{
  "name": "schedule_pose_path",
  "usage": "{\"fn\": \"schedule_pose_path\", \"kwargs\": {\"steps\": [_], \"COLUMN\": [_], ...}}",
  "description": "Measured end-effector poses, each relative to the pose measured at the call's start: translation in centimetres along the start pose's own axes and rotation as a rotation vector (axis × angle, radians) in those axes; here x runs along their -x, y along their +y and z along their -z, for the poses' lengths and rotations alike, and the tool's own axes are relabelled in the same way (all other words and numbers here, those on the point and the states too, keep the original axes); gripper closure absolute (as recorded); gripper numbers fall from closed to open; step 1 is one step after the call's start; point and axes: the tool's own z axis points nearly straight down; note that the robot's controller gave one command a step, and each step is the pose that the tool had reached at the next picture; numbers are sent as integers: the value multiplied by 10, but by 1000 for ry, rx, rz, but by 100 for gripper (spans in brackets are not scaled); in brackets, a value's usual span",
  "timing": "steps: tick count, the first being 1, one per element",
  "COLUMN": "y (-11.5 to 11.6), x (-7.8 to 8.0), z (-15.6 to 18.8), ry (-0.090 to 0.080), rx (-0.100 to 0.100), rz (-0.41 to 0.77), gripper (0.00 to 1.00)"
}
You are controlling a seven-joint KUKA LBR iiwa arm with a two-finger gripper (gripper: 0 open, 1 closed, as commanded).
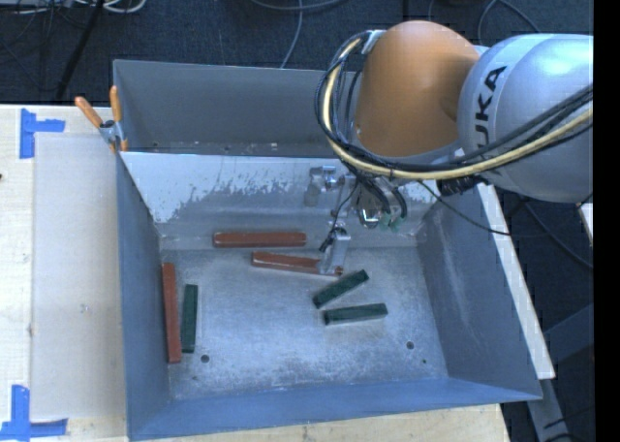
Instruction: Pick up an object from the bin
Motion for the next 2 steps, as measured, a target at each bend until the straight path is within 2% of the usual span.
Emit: {"fn": "schedule_pose_path", "kwargs": {"steps": [1, 2], "y": [-77, -105], "x": [-50, -10], "z": [-123, -158], "ry": [2, -8], "rx": [-1, 1], "rz": [125, 141], "gripper": [0, 0]}}
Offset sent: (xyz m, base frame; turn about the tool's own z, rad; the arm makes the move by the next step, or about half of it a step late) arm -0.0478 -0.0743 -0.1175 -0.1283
